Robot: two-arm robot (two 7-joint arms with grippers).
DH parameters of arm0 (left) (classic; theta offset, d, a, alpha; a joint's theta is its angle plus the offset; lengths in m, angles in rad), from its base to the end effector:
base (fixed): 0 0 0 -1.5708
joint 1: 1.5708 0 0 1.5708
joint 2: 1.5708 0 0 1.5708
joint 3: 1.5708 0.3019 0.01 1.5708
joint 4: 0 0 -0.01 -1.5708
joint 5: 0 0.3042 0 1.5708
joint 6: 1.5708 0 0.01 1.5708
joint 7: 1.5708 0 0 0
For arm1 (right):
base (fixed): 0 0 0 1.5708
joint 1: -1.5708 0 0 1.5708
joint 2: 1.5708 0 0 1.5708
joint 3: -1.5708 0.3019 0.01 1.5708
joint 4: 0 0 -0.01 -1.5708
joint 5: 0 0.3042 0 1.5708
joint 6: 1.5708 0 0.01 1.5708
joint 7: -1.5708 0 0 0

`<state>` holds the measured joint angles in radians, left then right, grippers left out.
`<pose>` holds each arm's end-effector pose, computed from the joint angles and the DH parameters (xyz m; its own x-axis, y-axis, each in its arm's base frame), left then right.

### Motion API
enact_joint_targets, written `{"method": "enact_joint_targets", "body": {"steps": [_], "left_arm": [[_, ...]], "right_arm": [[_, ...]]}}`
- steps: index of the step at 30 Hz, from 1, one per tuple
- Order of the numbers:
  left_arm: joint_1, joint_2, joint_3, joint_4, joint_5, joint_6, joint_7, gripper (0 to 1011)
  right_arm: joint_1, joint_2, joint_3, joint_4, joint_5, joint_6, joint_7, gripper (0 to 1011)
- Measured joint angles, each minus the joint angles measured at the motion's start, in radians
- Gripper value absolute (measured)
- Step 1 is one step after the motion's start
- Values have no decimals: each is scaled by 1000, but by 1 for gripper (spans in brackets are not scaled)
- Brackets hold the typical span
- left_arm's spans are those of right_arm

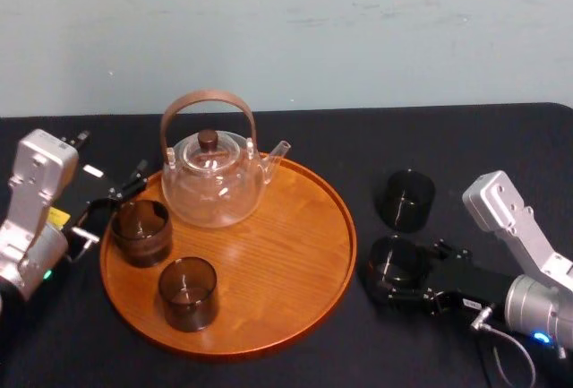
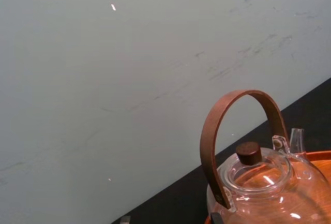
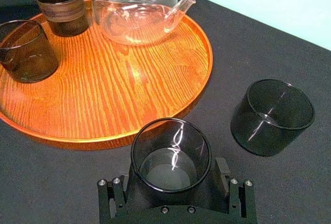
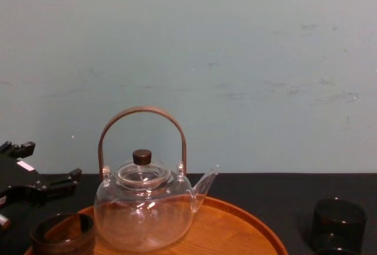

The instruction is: Pick up the glass from the table and place it on the tray.

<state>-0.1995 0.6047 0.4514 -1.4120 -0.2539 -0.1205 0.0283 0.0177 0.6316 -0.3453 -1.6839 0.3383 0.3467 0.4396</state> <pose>0.3557 0.0907 -0.3110 0.2923 0.8803 0.3738 -0.9553 0.2873 0.0703 0.3087 -0.0760 -0.2855 0.6924 -0.7193 0.0567 0.6497 0.5874 -0.4825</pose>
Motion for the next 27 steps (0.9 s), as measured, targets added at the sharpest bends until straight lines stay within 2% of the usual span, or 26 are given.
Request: {"method": "enact_joint_targets", "body": {"steps": [14, 27], "left_arm": [[0, 0, 0, 0, 0, 0, 0, 1001], [0, 0, 0, 0, 0, 0, 0, 1001]], "right_arm": [[49, -20, -33, 41, 1, 6, 7, 1002], [53, -20, -39, 43, -6, 4, 5, 1002]]}}
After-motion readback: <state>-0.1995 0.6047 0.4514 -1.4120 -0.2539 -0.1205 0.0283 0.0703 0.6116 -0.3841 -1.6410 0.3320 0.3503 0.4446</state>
